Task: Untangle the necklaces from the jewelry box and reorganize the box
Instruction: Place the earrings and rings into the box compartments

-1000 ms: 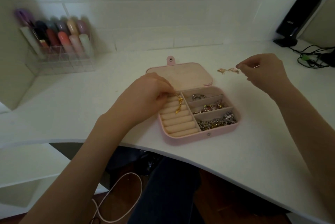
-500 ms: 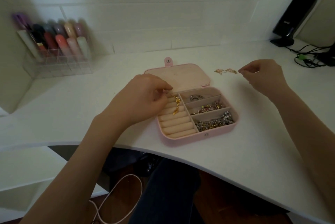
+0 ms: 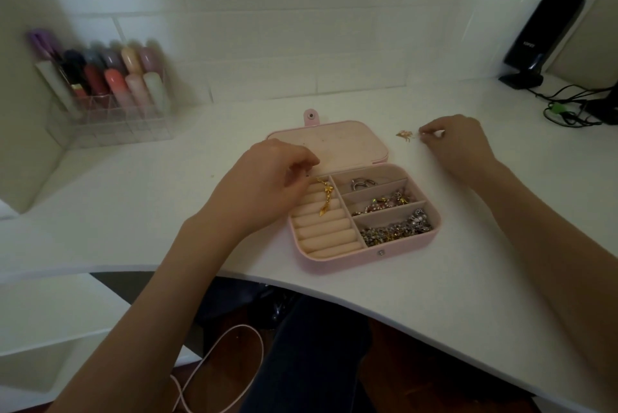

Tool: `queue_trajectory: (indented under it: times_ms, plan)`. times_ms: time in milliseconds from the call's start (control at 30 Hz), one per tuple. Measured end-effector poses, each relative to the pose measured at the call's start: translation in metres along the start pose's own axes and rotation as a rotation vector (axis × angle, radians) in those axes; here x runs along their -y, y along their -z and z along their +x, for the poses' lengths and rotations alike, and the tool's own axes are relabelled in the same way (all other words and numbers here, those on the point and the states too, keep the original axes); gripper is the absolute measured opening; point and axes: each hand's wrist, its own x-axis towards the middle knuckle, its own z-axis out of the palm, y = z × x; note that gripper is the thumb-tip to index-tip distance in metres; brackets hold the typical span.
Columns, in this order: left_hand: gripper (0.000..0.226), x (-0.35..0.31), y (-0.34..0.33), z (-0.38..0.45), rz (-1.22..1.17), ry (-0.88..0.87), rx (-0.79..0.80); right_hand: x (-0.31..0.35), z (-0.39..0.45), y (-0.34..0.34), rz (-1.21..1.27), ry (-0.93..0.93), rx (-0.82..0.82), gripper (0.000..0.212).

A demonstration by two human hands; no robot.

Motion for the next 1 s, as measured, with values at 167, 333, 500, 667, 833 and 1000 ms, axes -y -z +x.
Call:
queue_trajectory:
  times_ms: [167, 333, 500, 667, 833, 1000]
  plan:
    - [0.024, 0.0, 0.001, 0.0, -0.011, 0.003, -0.018, 0.008, -0.008, -0.004, 0.048, 0.09, -0.111, 0.017]
    - [0.026, -0.003, 0.0, 0.003, -0.106, 0.055, -0.094, 0.032, -0.023, 0.022, 0.383, 0.063, -0.104, 0.011]
    - [0.02, -0.024, 0.002, 0.009, -0.431, 0.105, -0.225, 0.084, -0.069, 0.056, 0.91, 0.066, 0.247, 0.016]
    - [0.024, -0.042, 0.002, 0.012, -0.597, 0.073, -0.193, 0.111, -0.095, 0.068, 1.064, 0.067, 0.412, 0.03]
    - [0.018, -0.047, 0.002, 0.007, -0.674, 0.089, -0.192, 0.117, -0.105, 0.068, 1.039, 0.053, 0.48, 0.033]
    - [0.012, -0.043, 0.008, 0.002, -0.89, 0.196, -0.127, 0.115, -0.108, 0.069, 1.04, 0.088, 0.485, 0.035]
